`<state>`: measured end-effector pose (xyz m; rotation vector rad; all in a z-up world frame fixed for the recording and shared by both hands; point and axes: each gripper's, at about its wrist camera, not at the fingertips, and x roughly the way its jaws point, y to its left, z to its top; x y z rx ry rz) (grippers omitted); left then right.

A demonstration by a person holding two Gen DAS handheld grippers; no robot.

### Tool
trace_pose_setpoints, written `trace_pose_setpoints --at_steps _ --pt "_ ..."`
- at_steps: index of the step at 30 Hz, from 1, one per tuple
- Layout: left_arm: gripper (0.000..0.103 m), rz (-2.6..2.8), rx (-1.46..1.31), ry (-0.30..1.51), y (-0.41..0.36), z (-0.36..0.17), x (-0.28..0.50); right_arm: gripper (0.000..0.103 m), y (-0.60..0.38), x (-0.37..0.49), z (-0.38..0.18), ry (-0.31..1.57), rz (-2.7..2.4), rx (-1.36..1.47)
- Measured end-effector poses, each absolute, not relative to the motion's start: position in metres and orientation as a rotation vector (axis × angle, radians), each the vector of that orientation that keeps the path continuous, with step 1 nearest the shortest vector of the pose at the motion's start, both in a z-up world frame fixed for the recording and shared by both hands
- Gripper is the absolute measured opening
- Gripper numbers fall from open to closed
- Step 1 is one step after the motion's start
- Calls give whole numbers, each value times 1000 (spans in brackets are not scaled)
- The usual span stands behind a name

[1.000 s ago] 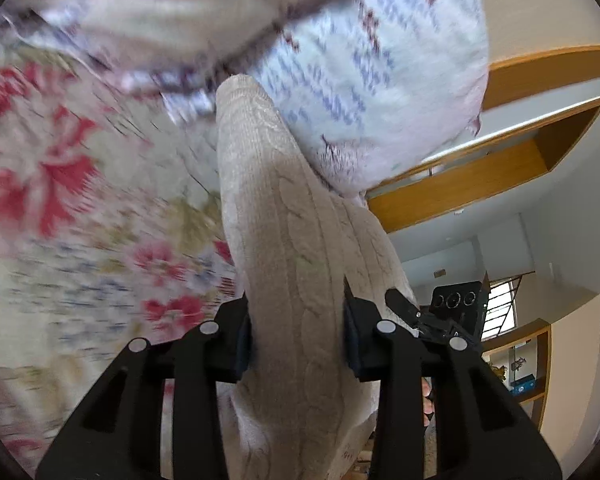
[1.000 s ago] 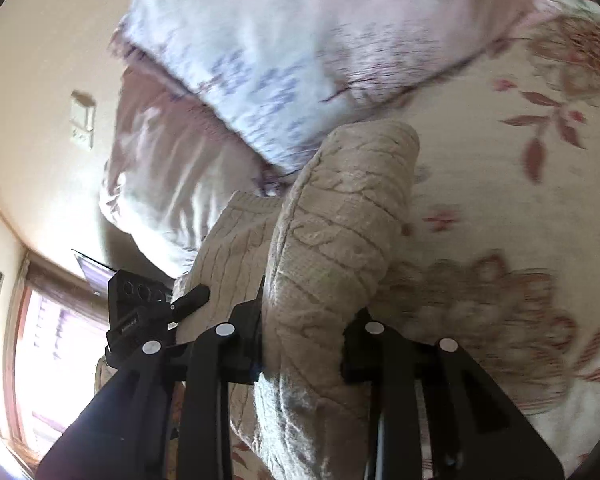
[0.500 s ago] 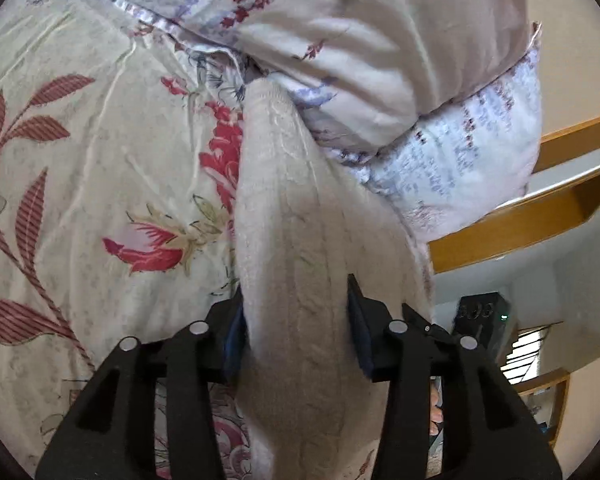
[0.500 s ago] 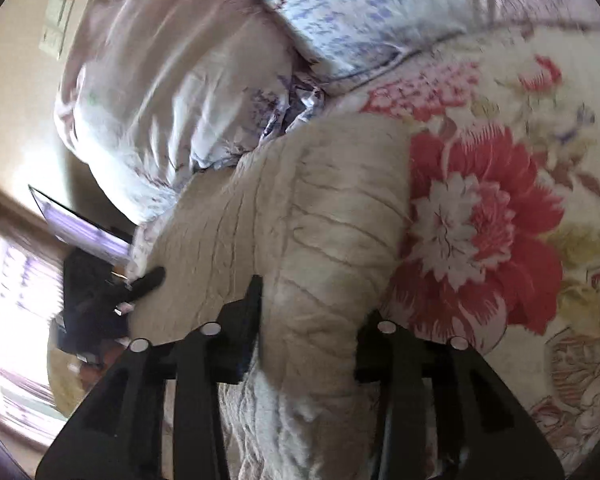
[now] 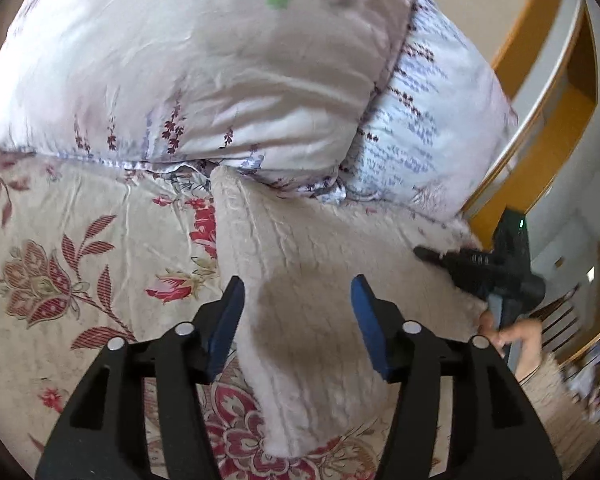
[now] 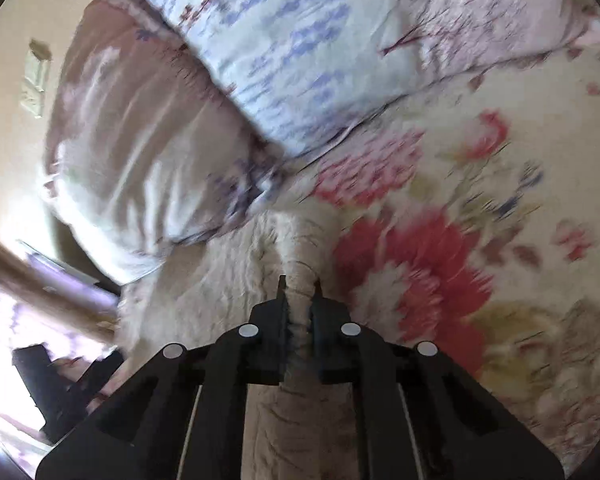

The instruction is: Fold small clothes

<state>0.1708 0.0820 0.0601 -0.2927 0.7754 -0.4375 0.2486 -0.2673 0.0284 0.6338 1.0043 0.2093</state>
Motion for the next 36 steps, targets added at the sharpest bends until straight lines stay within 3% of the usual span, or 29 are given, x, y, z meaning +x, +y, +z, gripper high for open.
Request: trace_pose_setpoints --at_steps 4,6,10,17,22,27,31,36 --pt "68 -376 -212 783 71 59 167 11 -258 245 31 1027 184 533" --pt "71 -346 -180 784 73 57 161 17 -258 233 43 993 180 489" --pt "72 -304 -126 803 73 49 149 40 -245 198 74 893 234 388" --pt "73 -289 -110 836 74 40 140 41 -202 157 80 896 321 189" --pt "77 -275 -81 887 70 24 141 45 -179 142 50 957 206 -10" --pt "78 -276 -109 883 72 20 136 50 -183 129 58 929 156 16" --pt "86 -288 -89 818 74 29 114 83 -187 110 75 845 139 50" --pt "98 -273 -73 776 73 32 92 99 -192 86 85 755 91 67"
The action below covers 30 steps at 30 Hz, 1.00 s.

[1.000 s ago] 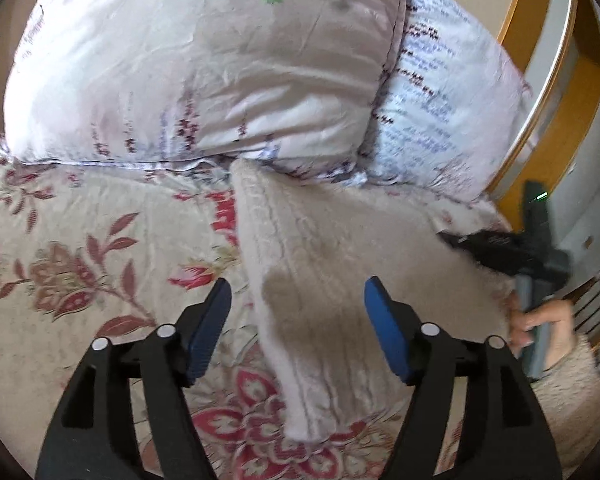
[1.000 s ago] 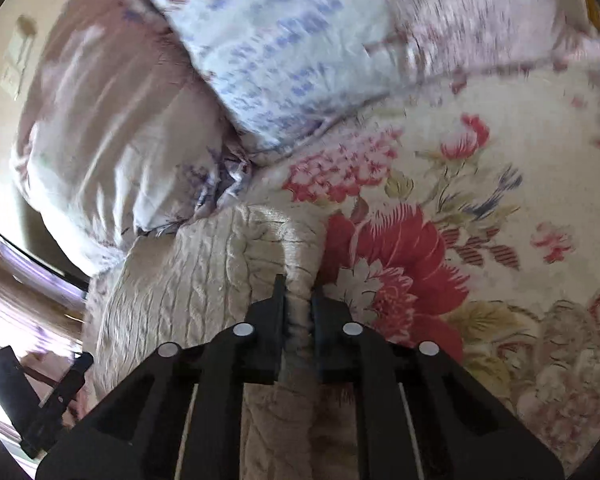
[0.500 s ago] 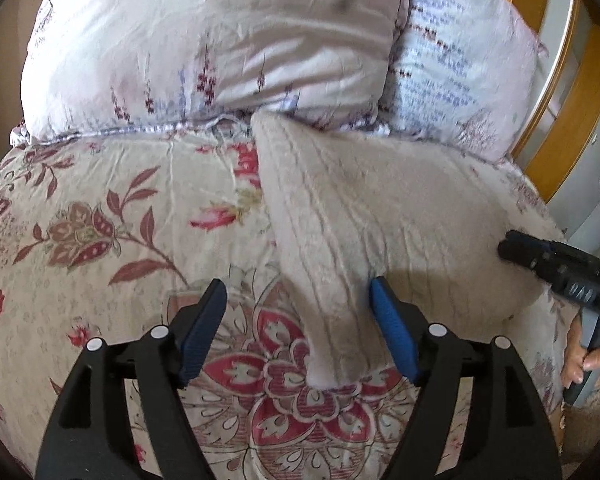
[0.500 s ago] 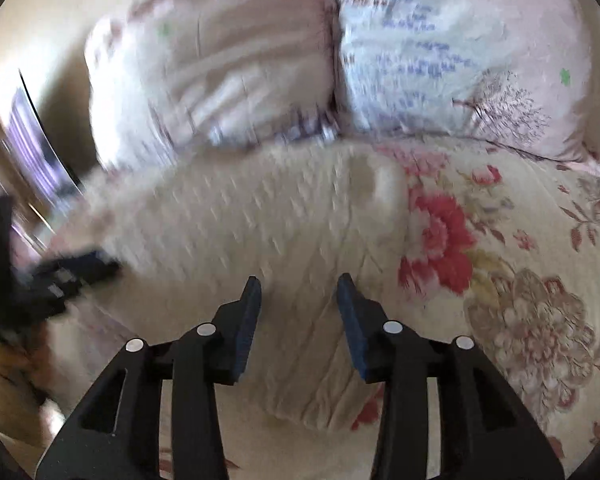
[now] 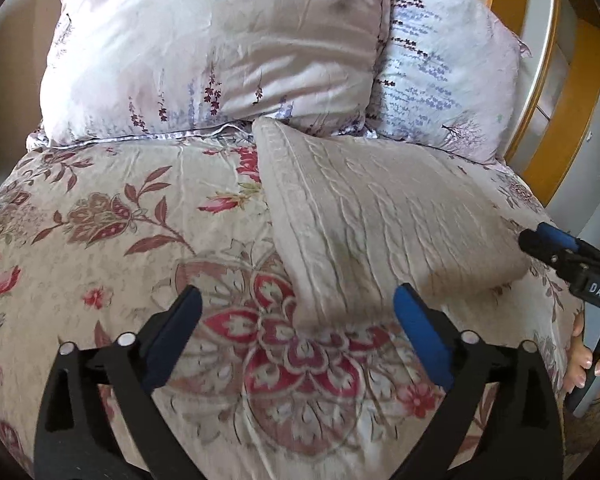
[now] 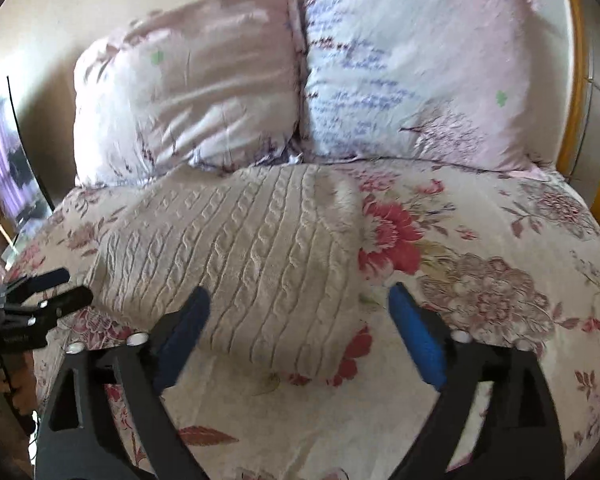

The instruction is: Fold small clothes

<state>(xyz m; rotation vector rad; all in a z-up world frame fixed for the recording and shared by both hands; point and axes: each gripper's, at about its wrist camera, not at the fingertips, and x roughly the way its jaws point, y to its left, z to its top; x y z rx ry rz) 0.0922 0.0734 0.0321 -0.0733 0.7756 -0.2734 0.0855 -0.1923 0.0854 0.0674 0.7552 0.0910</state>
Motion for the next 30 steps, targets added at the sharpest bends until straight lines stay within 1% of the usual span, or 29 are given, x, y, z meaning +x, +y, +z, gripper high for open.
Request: trace_pose_setpoints --at_steps 2,12,22,30 --pt "101 -274 -69 778 70 31 87 102 -192 82 84 749 64 60" --pt "101 -222 2 848 50 15 81 102 -182 73 57 878 54 97" --pt "101 -167 44 924 43 2 86 102 -164 76 33 989 25 57" --pt "101 -152 78 935 39 0 88 102 -156 78 30 1006 3 -4"
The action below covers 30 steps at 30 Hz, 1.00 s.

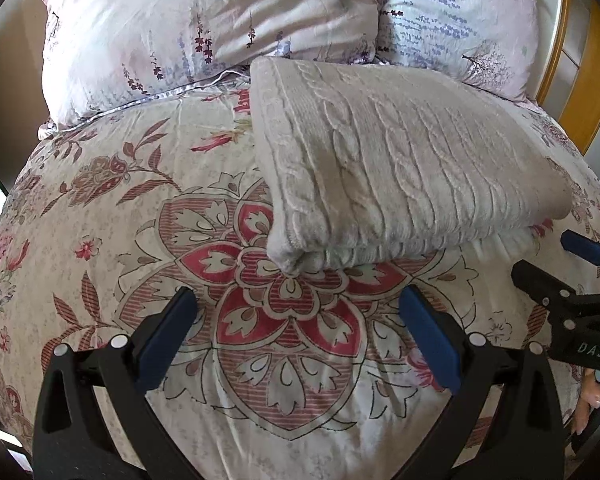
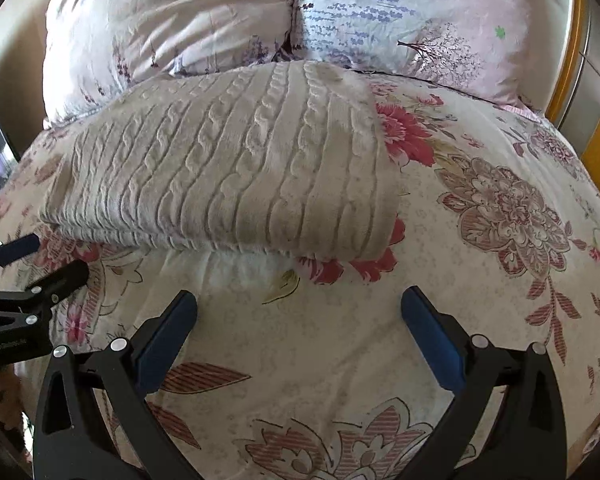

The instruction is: Fold small clothes

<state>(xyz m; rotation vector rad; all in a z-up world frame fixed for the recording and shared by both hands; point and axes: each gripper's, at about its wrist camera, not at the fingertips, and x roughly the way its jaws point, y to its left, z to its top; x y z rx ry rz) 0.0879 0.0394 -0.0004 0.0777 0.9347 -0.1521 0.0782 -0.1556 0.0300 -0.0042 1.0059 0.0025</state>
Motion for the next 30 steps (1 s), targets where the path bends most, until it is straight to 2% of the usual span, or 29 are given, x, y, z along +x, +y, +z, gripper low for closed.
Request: trace_pose_setpoints --at_steps 30 --pt "101 -152 78 934 39 -1 88 102 -157 79 30 1005 -2 2"
